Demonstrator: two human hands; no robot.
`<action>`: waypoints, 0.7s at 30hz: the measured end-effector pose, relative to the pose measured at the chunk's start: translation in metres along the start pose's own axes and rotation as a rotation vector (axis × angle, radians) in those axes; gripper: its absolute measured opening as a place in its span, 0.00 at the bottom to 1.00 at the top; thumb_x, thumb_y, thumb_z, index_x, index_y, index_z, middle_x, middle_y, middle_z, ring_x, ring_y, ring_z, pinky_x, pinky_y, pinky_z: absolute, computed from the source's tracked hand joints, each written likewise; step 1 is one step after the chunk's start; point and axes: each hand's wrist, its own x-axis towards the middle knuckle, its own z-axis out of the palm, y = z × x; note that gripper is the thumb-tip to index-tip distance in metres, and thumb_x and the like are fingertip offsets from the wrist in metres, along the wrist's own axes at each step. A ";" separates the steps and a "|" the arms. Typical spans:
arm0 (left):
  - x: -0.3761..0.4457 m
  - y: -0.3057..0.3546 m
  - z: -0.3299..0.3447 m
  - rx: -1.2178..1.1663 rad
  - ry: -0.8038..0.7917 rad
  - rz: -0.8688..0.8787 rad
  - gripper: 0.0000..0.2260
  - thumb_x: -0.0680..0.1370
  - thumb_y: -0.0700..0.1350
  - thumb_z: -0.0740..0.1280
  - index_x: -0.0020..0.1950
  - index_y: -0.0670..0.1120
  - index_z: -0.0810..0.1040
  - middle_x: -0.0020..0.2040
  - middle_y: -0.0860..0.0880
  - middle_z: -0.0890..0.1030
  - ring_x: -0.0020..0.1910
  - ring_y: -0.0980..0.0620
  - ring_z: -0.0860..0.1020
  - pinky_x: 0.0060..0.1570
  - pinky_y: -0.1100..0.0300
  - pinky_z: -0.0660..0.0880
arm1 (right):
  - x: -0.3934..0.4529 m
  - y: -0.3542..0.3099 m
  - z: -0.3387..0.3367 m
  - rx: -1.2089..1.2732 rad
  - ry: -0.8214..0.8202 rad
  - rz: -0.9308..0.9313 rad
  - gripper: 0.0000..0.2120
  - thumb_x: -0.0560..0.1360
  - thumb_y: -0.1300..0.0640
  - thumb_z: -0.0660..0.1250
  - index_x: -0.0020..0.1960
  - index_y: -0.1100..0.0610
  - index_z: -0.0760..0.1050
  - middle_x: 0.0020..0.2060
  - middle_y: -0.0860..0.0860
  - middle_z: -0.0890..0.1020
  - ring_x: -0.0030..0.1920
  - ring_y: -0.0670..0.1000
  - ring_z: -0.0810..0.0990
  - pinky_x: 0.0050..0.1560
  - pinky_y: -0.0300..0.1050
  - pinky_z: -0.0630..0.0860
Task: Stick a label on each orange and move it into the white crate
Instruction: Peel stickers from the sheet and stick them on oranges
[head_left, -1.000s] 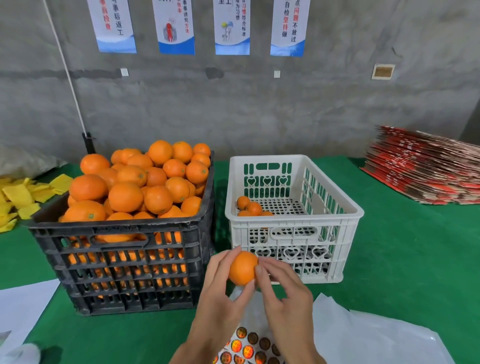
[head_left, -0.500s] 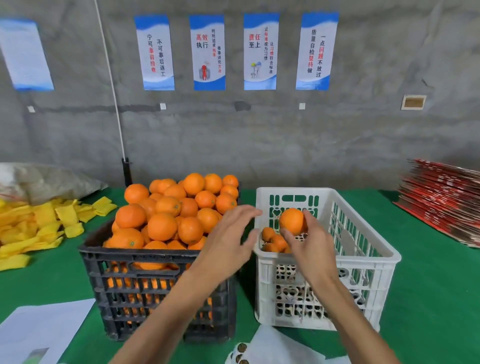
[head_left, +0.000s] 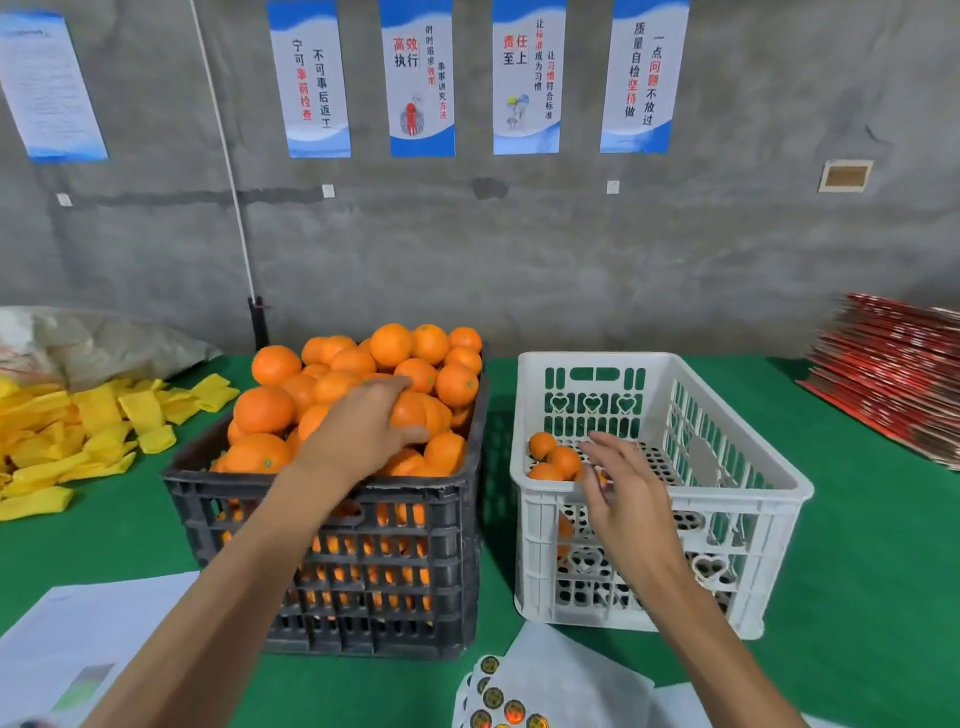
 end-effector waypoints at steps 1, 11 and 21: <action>-0.012 0.003 0.002 -0.109 0.144 0.042 0.34 0.77 0.54 0.77 0.79 0.46 0.70 0.75 0.45 0.76 0.72 0.46 0.74 0.63 0.54 0.73 | -0.006 0.001 0.000 0.029 0.022 -0.046 0.14 0.81 0.65 0.66 0.65 0.59 0.81 0.67 0.49 0.78 0.64 0.45 0.76 0.68 0.49 0.76; -0.124 0.066 0.105 -0.662 0.306 0.258 0.30 0.78 0.58 0.73 0.79 0.54 0.69 0.76 0.55 0.72 0.75 0.60 0.70 0.69 0.70 0.68 | -0.076 0.009 0.021 0.090 -0.014 -0.142 0.11 0.79 0.69 0.68 0.59 0.62 0.82 0.57 0.54 0.84 0.58 0.50 0.82 0.64 0.38 0.74; -0.189 0.055 0.211 -1.050 -0.098 -0.058 0.21 0.78 0.61 0.73 0.70 0.66 0.72 0.65 0.59 0.79 0.63 0.55 0.81 0.57 0.66 0.77 | -0.193 0.042 0.019 0.153 -0.548 0.067 0.20 0.78 0.39 0.70 0.64 0.49 0.82 0.65 0.35 0.77 0.67 0.37 0.73 0.68 0.36 0.70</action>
